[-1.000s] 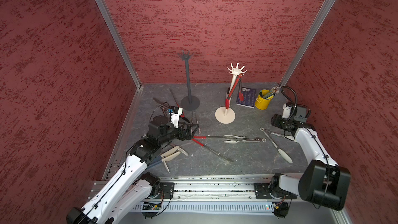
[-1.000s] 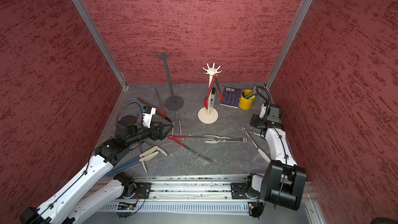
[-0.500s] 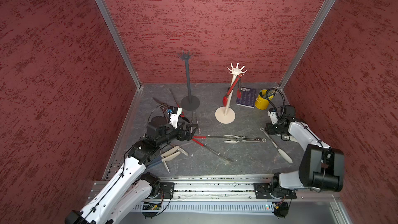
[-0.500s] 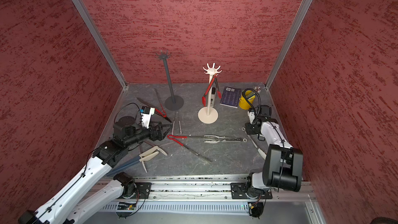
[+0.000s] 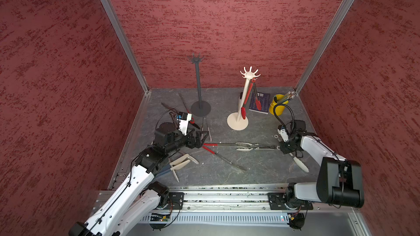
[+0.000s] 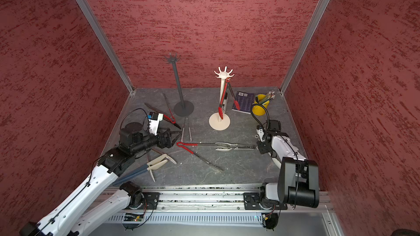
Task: Hang food tongs on kitchen utensil racks
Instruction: Pick up the food tongs from the center of the board.
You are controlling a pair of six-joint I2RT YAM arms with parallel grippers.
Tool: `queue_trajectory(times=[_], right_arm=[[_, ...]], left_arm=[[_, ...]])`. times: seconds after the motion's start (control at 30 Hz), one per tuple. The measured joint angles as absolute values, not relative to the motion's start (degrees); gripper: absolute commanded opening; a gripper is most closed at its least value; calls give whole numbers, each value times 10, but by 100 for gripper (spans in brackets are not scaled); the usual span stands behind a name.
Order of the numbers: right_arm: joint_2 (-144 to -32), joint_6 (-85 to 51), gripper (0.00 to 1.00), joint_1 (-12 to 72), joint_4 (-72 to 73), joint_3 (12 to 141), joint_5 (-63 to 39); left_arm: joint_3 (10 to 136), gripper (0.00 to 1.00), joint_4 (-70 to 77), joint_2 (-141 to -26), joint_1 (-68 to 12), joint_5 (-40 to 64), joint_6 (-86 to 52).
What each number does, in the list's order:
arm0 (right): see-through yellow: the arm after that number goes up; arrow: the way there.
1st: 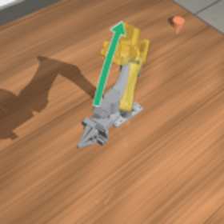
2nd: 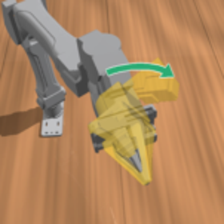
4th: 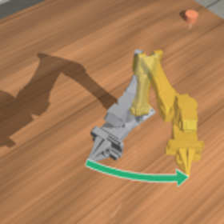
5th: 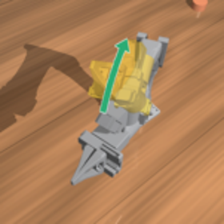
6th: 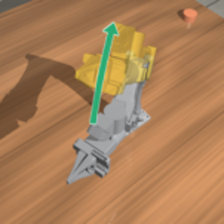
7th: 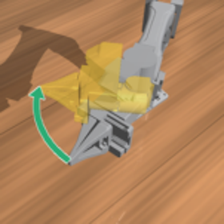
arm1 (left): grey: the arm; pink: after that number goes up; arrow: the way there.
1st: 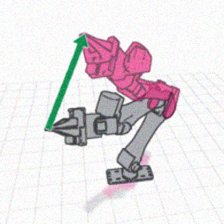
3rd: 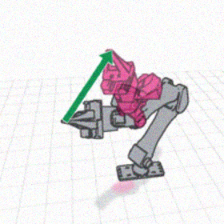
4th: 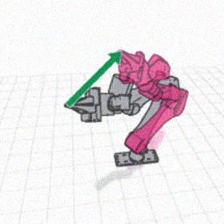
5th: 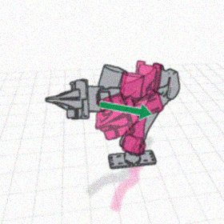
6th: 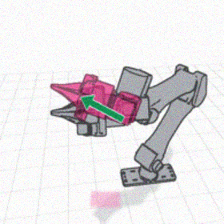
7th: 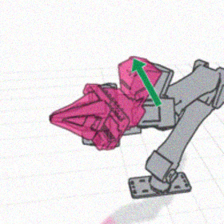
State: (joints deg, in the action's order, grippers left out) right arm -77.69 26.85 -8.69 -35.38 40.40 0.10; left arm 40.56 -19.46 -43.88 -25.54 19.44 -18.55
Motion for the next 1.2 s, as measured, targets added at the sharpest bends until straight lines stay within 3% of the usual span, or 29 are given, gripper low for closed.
queue_trajectory(times=[0.87, 1.2], right_arm=[[-814, 272, 33, -87, -328, 396, 53], [-814, 272, 22, -87, -310, 388, 61]], left_arm=[[395, 100, -195, -426, -244, 207, -186], [391, 100, -195, -424, -240, 207, -186]])
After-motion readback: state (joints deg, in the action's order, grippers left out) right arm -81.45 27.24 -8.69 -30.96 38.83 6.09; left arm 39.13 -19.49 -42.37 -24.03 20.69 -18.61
